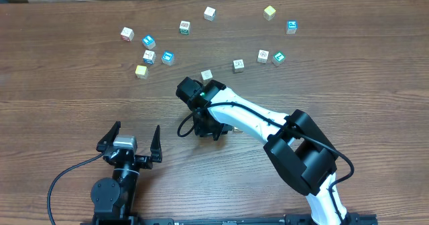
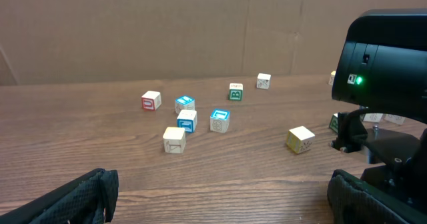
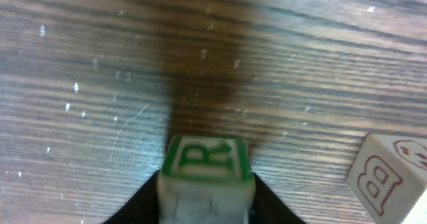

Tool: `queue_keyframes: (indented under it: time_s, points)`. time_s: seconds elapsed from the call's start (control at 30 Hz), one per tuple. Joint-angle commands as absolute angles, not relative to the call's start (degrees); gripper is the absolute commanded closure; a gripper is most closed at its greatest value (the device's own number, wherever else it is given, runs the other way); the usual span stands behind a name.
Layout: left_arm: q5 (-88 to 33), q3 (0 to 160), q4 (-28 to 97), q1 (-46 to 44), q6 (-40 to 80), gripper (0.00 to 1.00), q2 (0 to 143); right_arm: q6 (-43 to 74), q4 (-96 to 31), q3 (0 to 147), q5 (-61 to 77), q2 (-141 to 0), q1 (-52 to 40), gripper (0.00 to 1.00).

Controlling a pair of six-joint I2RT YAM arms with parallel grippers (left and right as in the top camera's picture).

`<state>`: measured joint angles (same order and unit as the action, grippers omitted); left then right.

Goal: Form a horizontal line
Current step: 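Lower the green-R block beside the placed blocks, then open the right gripper, release the green-R block and raise it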

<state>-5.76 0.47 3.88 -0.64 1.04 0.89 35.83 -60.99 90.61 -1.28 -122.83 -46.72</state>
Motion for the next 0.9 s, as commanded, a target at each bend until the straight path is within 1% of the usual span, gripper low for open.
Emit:
queue_keyframes:
  time_s: [0.0, 0.17, 0.47, 0.5, 0.53, 0.57, 0.73, 0.87]
  points:
    - [-5.5, 0.3, 4.0, -0.2, -0.3, 0.01, 0.3, 35.8, -60.8, 90.1, -1.1, -121.5, -46.0, 0.63]
    - [-5.5, 0.3, 4.0, -0.2, -0.3, 0.0, 0.3, 35.8, -60.6, 90.1, -1.2, -121.5, -46.0, 0.62]
    - [-5.5, 0.3, 4.0, -0.2, -0.3, 0.0, 0.3, 35.8, -60.1, 90.1, -1.2, -121.5, -46.0, 0.62]
    - [-5.5, 0.3, 4.0, -0.3, -0.3, 0.0, 0.3, 35.8, -60.1, 90.1, -1.2, -121.5, -46.0, 0.65]
    - [-5.5, 0.3, 4.0, -0.2, -0.3, 0.0, 0.3, 35.8, -60.1, 90.1, -1.2, -121.5, -46.0, 0.71]
    - [-5.5, 0.3, 4.0, -0.3, -0.3, 0.0, 0.3, 35.8, -60.1, 90.1, -1.2, -121.5, -46.0, 0.73]
    - [-5.5, 0.3, 4.0, -0.2, -0.3, 0.0, 0.3, 35.8, -60.2, 90.1, -1.2, -121.5, -46.0, 0.73]
    - [-5.5, 0.3, 4.0, -0.3, -0.3, 0.0, 0.3, 35.8, -60.2, 90.1, -1.4, -121.5, -45.9, 0.71]
